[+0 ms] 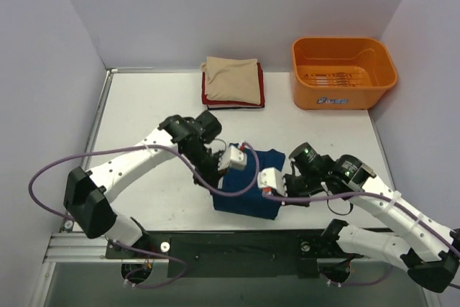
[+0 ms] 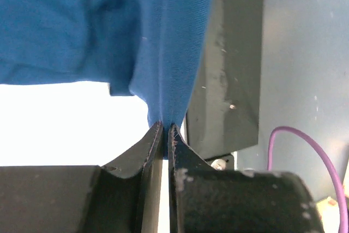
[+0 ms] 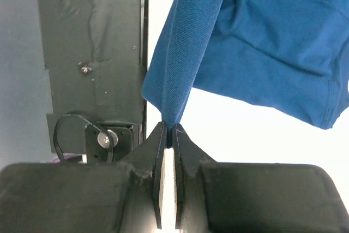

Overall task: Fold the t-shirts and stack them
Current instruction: Fold the long partially folded tshirt into a neat square

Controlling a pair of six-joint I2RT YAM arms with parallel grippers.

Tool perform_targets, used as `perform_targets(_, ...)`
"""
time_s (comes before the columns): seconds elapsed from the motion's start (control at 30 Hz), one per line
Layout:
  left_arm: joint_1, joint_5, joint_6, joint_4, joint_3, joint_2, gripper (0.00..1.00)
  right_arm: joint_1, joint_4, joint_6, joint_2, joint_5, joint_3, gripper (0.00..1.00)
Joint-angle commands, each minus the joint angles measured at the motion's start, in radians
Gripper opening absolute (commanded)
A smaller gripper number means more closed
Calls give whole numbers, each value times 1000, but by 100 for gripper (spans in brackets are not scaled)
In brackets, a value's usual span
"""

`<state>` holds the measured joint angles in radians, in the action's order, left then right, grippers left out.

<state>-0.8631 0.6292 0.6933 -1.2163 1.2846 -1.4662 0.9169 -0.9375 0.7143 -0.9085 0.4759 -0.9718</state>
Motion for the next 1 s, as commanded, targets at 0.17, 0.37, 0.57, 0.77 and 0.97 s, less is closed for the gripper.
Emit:
perform_targets(0.17,217,-59,-118,-25,422,-296,0,-303,136,-134,-138,-20,-24,0)
perform_targets(0.37,240,-128,-172,18,642,-452,0,-507,233,-243,-259,-23,-59,0)
perform_targets(0.57,236,-98,-250,58,844,-601,0,-624,272,-285,-348,-39,-48,0)
perform_targets(0.77,234,-169,-274,69,969,-764,0,-684,316,-315,-458,-33,-61,0)
perform_targets(0.97,230,-241,-324,156,1064,-876,0,-739,339,-375,-585,-80,-103,0)
